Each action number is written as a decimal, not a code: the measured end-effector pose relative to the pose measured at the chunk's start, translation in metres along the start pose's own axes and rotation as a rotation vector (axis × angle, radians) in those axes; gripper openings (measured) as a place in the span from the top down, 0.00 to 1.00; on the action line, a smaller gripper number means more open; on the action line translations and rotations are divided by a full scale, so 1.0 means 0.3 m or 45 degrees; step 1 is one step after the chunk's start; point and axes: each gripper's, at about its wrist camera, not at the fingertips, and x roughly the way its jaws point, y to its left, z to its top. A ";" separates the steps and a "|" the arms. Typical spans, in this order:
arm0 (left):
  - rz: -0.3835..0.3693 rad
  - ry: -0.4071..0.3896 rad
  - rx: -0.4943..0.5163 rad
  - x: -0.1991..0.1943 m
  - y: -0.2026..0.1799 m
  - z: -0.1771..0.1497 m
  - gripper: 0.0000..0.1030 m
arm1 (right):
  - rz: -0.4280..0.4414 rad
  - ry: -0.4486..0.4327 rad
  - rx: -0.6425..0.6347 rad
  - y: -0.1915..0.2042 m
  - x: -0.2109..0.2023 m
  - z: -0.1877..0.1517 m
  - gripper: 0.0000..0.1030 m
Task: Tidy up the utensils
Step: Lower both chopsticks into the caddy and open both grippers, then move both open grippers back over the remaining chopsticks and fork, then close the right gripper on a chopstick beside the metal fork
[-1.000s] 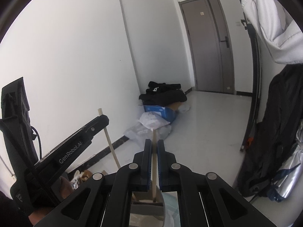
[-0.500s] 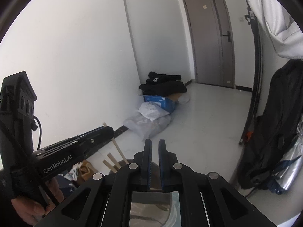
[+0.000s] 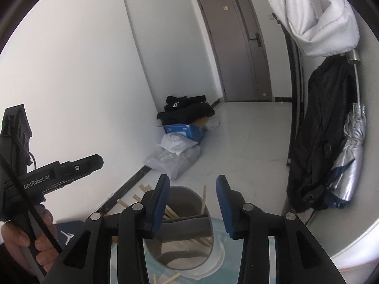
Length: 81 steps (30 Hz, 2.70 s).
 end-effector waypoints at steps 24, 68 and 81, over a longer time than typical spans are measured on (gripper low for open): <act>0.075 -0.123 0.108 -0.285 0.029 -0.197 0.05 | -0.068 -0.045 0.053 0.165 -0.342 -0.271 0.25; 0.100 0.225 -0.136 -0.052 0.343 -0.416 0.01 | -0.109 0.588 -0.065 0.223 0.108 -0.677 0.32; 0.166 0.272 -0.224 -0.037 0.439 -0.397 0.01 | -0.124 0.648 -0.188 0.348 0.315 -0.655 0.63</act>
